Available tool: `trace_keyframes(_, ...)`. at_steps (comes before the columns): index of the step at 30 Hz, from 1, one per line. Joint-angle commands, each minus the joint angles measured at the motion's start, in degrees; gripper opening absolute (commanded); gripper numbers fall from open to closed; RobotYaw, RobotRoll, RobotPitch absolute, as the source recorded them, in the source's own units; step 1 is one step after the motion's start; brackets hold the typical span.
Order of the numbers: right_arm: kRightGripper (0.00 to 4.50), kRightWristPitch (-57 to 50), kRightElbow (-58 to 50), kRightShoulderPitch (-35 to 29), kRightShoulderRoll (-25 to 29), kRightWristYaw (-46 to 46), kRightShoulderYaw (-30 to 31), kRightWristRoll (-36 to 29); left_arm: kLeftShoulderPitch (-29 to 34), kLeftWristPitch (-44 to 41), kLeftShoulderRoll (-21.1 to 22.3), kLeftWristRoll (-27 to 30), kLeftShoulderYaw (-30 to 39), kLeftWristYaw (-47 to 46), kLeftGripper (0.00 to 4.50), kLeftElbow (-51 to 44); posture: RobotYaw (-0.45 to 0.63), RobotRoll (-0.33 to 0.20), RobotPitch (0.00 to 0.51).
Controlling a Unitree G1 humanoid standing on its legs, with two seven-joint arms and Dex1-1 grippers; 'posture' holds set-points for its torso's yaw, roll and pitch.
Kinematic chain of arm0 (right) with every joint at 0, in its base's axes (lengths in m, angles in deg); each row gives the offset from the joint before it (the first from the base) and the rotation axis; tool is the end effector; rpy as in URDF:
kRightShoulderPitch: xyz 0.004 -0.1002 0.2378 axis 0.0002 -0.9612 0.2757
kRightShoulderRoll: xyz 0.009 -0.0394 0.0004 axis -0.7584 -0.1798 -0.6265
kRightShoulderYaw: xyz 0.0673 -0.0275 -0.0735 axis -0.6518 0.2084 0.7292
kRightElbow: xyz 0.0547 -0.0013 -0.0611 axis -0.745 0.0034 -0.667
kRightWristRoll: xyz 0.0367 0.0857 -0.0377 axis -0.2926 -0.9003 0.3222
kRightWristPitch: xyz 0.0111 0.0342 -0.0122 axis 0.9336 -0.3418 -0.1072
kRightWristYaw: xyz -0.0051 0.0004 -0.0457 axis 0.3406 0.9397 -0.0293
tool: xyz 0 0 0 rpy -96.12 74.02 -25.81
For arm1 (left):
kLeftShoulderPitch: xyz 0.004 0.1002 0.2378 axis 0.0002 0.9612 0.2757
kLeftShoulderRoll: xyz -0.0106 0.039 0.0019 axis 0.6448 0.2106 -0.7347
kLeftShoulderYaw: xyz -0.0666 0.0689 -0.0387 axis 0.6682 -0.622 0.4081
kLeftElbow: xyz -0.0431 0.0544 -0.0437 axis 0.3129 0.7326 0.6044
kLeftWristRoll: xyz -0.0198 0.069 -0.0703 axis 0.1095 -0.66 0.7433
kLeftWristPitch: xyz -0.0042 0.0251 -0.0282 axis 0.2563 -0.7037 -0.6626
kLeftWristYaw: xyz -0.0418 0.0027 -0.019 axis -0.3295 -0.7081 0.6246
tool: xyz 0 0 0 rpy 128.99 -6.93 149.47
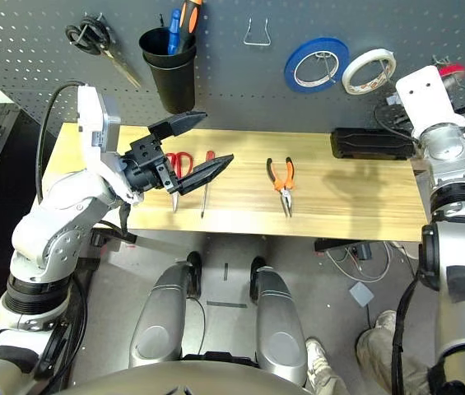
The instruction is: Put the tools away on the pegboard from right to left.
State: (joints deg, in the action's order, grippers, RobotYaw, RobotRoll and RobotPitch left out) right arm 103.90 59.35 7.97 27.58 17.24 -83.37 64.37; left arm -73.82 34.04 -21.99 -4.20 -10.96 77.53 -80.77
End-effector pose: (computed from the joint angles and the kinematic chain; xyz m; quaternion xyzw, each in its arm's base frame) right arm 0.2969 -0.3411 0.1495 -0.3680 -0.0721 -0.1739 0.9106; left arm 0.2290 0.1448 0.1958 0.0591 -0.1336 -0.5148 0.8448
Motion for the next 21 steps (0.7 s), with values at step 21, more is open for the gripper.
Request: trace_keyframes(21,4.48,-50.08,-48.11,-30.31,-17.99,20.67,-2.52,-19.61,1.48,-9.19,13.79,-10.47,-10.20,4.07,4.50,4.61,0.13,0.000,0.308)
